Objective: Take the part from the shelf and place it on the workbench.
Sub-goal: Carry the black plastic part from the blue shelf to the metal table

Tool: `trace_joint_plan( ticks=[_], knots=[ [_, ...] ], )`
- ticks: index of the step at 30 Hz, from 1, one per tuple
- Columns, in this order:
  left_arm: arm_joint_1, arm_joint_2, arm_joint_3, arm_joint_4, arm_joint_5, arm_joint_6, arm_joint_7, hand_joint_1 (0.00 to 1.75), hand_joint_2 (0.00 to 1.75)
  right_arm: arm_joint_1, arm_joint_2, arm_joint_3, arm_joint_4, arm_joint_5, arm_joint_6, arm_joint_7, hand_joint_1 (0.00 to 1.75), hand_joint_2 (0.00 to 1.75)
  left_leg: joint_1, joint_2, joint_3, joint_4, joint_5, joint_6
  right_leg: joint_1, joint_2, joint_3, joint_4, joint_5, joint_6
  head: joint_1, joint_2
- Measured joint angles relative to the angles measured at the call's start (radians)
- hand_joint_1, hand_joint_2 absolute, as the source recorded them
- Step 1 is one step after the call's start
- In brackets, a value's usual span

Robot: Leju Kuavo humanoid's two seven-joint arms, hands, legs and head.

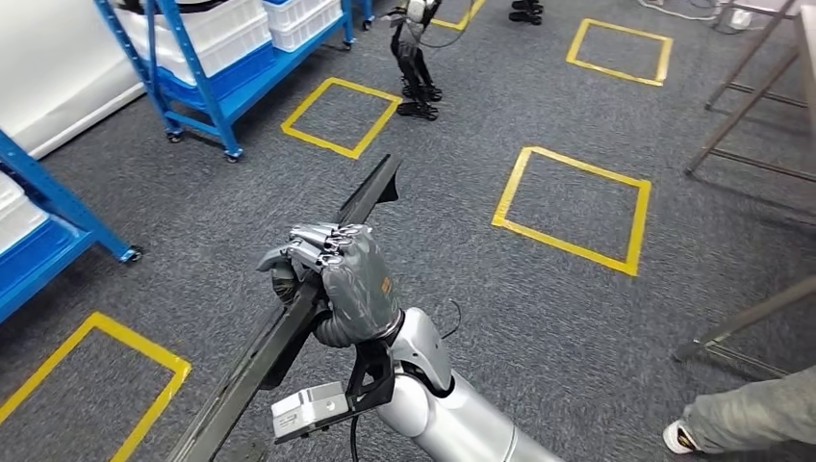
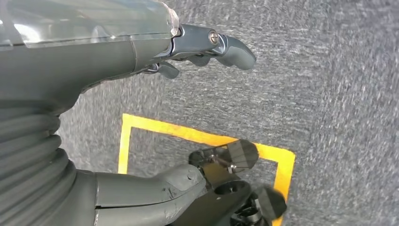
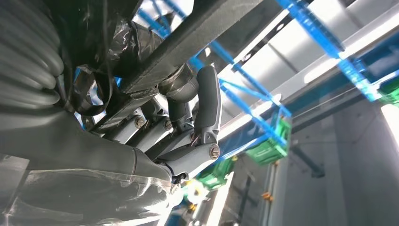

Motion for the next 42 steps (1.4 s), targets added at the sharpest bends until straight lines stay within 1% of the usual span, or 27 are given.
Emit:
trace_joint_plan(
  ticks=[2,3,5,7,8,10,11,13,15,16,17,18,19,20,22,24,26,28,30,32,33,34,35,37,38,39,42],
  knots=[
    [0.001,0.004,0.000,0.000,0.005,-0.011,-0.003,0.00,1.75,0.006,-0.003,0.000,-0.001,0.000,0.000,0.000,1.75,1.75,-0.003,0.027,-0.001,0.001,-0.002,0.001,-0.003,-0.015,-0.039,0.083,-0.027,0.003,0.000,0.000],
    [0.000,0.005,0.000,0.000,0.009,-0.018,-0.006,0.00,1.75,0.008,-0.004,0.000,-0.001,0.000,-0.001,-0.001,1.75,1.75,-0.003,0.040,-0.001,0.002,-0.003,0.000,-0.003,-0.019,-0.031,0.073,-0.013,0.002,0.000,0.000],
    [-0.003,0.007,0.000,0.000,0.016,-0.030,-0.010,0.00,1.75,0.009,-0.004,0.000,-0.004,0.000,-0.002,-0.003,1.75,1.75,-0.003,0.063,0.003,0.003,-0.007,-0.004,-0.001,-0.044,0.036,-0.042,0.044,-0.004,0.000,0.000],
    [-0.006,0.007,0.000,0.000,0.019,-0.035,-0.014,0.00,1.75,0.007,-0.003,0.000,-0.010,0.000,-0.005,-0.005,1.75,1.75,-0.007,0.080,0.007,0.005,-0.013,-0.012,0.010,-0.078,0.101,-0.159,0.079,-0.015,0.000,0.000],
    [-0.007,0.008,0.000,0.000,0.021,-0.035,-0.016,0.00,1.75,0.006,-0.002,0.000,-0.012,-0.001,-0.006,-0.006,1.75,1.75,-0.009,0.088,0.009,0.005,-0.016,-0.017,0.014,-0.087,0.116,-0.188,0.083,-0.020,0.000,0.000],
    [-0.008,0.009,0.000,-0.001,0.026,-0.035,-0.022,0.00,1.75,0.006,-0.001,0.000,-0.014,-0.006,-0.010,-0.011,1.75,1.75,-0.010,0.106,0.013,0.004,-0.019,-0.027,0.018,-0.068,0.115,-0.194,0.084,-0.030,0.000,0.000],
    [-0.009,0.011,0.000,-0.001,0.029,-0.035,-0.026,0.00,1.75,0.005,-0.001,0.000,-0.014,-0.009,-0.010,-0.014,1.75,1.75,-0.008,0.103,0.014,0.008,-0.025,-0.032,0.017,-0.057,0.116,-0.198,0.086,-0.035,0.000,0.000],
    [-0.010,0.014,0.000,-0.002,0.033,-0.035,-0.032,0.00,1.75,0.003,0.002,0.000,-0.014,-0.014,-0.012,-0.018,1.75,1.75,-0.003,0.064,-0.003,0.052,-0.060,-0.040,0.010,-0.038,0.120,-0.206,0.091,-0.047,0.000,0.000],
    [-0.005,0.017,0.000,-0.002,0.035,-0.035,-0.031,0.00,1.75,0.001,0.006,0.000,-0.014,-0.018,-0.013,-0.020,1.75,1.75,-0.001,0.014,-0.060,0.176,-0.124,-0.044,0.007,-0.018,0.121,-0.207,0.092,-0.053,-0.001,0.000],
    [-0.001,0.020,0.000,-0.002,0.036,-0.034,-0.027,0.00,1.75,0.001,0.007,0.000,-0.014,-0.020,-0.012,-0.020,1.75,1.75,0.000,0.005,-0.094,0.244,-0.148,-0.046,0.008,-0.005,0.121,-0.206,0.092,-0.055,-0.001,0.000],
    [0.003,0.023,0.001,-0.002,0.036,-0.034,-0.023,0.00,1.75,0.002,0.008,0.000,-0.014,-0.023,-0.012,-0.021,1.75,1.75,-0.001,0.001,-0.121,0.292,-0.158,-0.047,0.009,0.009,0.121,-0.205,0.092,-0.055,0.000,0.000],
    [0.007,0.027,0.001,-0.002,0.036,-0.034,-0.021,0.00,1.75,0.003,0.008,0.000,-0.013,-0.025,-0.012,-0.021,1.75,1.75,-0.001,0.000,-0.131,0.300,-0.147,-0.046,0.010,0.023,0.121,-0.202,0.091,-0.055,0.000,0.000],
    [0.010,0.029,0.001,-0.002,0.037,-0.034,-0.019,0.00,1.75,0.004,0.008,0.000,-0.013,-0.026,-0.012,-0.021,1.75,1.75,-0.001,-0.003,-0.121,0.268,-0.115,-0.044,0.010,0.037,0.122,-0.199,0.090,-0.054,0.000,0.000],
    [0.012,0.032,0.001,-0.002,0.038,-0.034,-0.019,0.00,1.75,0.004,0.008,0.000,-0.013,-0.027,-0.012,-0.021,1.75,1.75,0.000,-0.011,-0.096,0.202,-0.071,-0.042,0.010,0.051,0.122,-0.195,0.087,-0.052,0.000,0.000],
    [0.014,0.035,0.002,-0.002,0.041,-0.035,-0.018,0.00,1.75,0.003,0.009,0.000,-0.013,-0.027,-0.012,-0.022,1.75,1.75,0.001,-0.052,-0.042,0.075,-0.015,-0.037,0.009,0.074,0.118,-0.185,0.083,-0.045,0.000,0.000],
    [0.016,0.037,0.002,-0.002,0.041,-0.036,-0.013,0.00,1.75,0.003,0.010,0.000,-0.014,-0.027,-0.011,-0.023,1.75,1.75,0.000,-0.077,-0.024,0.031,-0.008,-0.033,0.007,0.092,0.110,-0.180,0.083,-0.035,0.000,0.000],
    [0.019,0.037,0.002,-0.002,0.041,-0.036,-0.008,0.00,1.75,0.003,0.011,0.000,-0.014,-0.027,-0.011,-0.023,1.75,1.75,0.001,-0.059,-0.022,0.026,-0.003,-0.025,0.004,0.104,0.105,-0.181,0.086,-0.024,0.000,0.000],
    [0.019,0.036,0.002,-0.002,0.040,-0.035,-0.007,0.00,1.75,0.003,0.011,0.000,-0.015,-0.027,-0.012,-0.024,1.75,1.75,0.003,-0.036,-0.017,0.017,0.002,-0.012,0.008,0.064,0.091,-0.150,0.064,-0.016,0.000,0.000],
    [0.021,0.036,0.002,-0.002,0.039,-0.030,-0.004,0.00,1.75,0.002,0.011,0.000,-0.016,-0.027,-0.012,-0.024,1.75,1.75,0.001,-0.012,-0.014,0.012,0.004,-0.002,0.009,0.004,0.041,-0.043,0.004,-0.010,0.000,0.000],
    [0.025,0.037,0.002,-0.002,0.037,-0.024,0.001,0.00,1.75,0.005,0.011,0.000,-0.016,-0.027,-0.011,-0.024,1.75,1.75,-0.003,0.016,-0.014,0.013,0.002,0.001,0.005,-0.015,-0.021,0.080,-0.045,-0.007,0.000,0.000],
    [0.027,0.037,0.002,-0.002,0.036,-0.022,0.003,0.00,1.75,0.007,0.011,0.000,-0.016,-0.028,-0.011,-0.024,1.75,1.75,-0.004,0.030,-0.014,0.013,0.000,0.001,0.004,-0.017,-0.035,0.105,-0.046,-0.006,0.000,0.000],
    [0.028,0.037,0.002,-0.002,0.036,-0.021,0.004,0.00,1.75,0.009,0.011,0.000,-0.016,-0.029,-0.011,-0.024,1.75,1.75,-0.005,0.043,-0.013,0.014,-0.001,0.001,0.002,-0.019,-0.028,0.091,-0.028,-0.007,0.000,0.000],
    [0.028,0.037,0.002,-0.002,0.036,-0.023,0.005,0.00,1.75,0.009,0.011,0.000,-0.016,-0.029,-0.011,-0.025,1.75,1.75,-0.006,0.054,-0.011,0.014,-0.003,0.000,0.002,-0.024,-0.001,0.040,0.003,-0.008,0.000,0.000],
    [0.028,0.037,0.002,-0.002,0.037,-0.031,0.007,0.00,1.75,0.009,0.011,0.000,-0.016,-0.030,-0.010,-0.028,1.75,1.75,-0.008,0.071,-0.004,0.014,-0.009,-0.005,0.009,-0.062,0.078,-0.106,0.060,-0.017,0.000,0.000],
    [0.028,0.037,0.003,-0.002,0.039,-0.036,0.008,0.00,1.75,0.009,0.012,0.000,-0.016,-0.030,-0.009,-0.030,1.75,1.75,-0.010,0.078,-0.002,0.014,-0.011,-0.008,0.014,-0.077,0.105,-0.157,0.074,-0.022,0.000,0.000],
    [0.029,0.037,0.003,-0.002,0.040,-0.041,0.009,0.00,1.75,0.009,0.012,0.000,-0.016,-0.031,-0.008,-0.031,1.75,1.75,-0.011,0.085,0.001,0.014,-0.014,-0.013,0.018,-0.088,0.119,-0.184,0.078,-0.026,0.000,0.000],
    [0.029,0.037,0.003,-0.002,0.043,-0.045,0.010,0.00,1.75,0.008,0.014,0.000,-0.016,-0.031,-0.008,-0.032,1.75,1.75,-0.012,0.093,0.002,0.014,-0.015,-0.018,0.021,-0.081,0.119,-0.189,0.077,-0.030,0.000,0.000]
  ],
)
